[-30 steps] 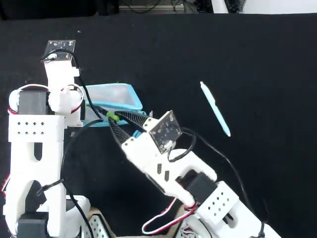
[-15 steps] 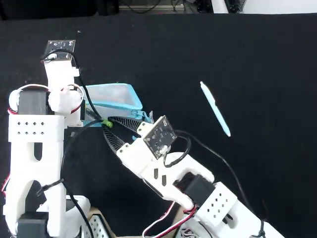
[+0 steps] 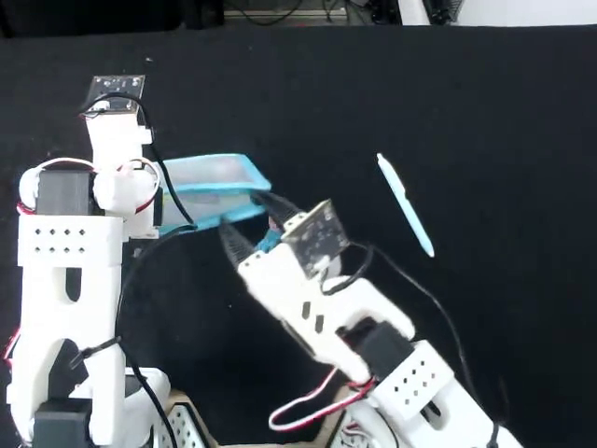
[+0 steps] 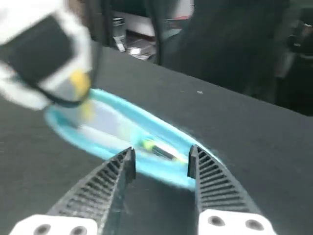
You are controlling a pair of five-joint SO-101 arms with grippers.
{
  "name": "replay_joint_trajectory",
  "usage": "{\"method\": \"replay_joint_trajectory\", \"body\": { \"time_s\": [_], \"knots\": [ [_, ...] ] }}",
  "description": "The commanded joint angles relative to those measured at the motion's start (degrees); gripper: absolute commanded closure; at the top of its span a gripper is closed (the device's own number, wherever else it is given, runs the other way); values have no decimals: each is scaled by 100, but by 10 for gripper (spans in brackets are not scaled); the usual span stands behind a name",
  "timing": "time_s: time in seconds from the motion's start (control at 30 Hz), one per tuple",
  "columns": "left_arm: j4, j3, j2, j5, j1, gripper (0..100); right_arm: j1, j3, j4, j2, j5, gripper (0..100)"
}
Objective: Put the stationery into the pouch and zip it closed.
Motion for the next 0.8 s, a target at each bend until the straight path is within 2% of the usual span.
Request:
{"method": "replay_joint_trajectory", "body": {
  "time_s": [0.0,0.23,0.47,0.77],
  "knots": [
    [-53,84,70,70,4,970,853,-558,527,-66,0,825],
    [-53,92,70,70,4,970,1556,-1130,1319,-57,-35,825],
    [-53,92,70,70,4,970,2664,-1156,1002,-4,-35,825],
    [-53,92,70,70,4,970,3138,-1147,923,-4,9,825]
  ]
}}
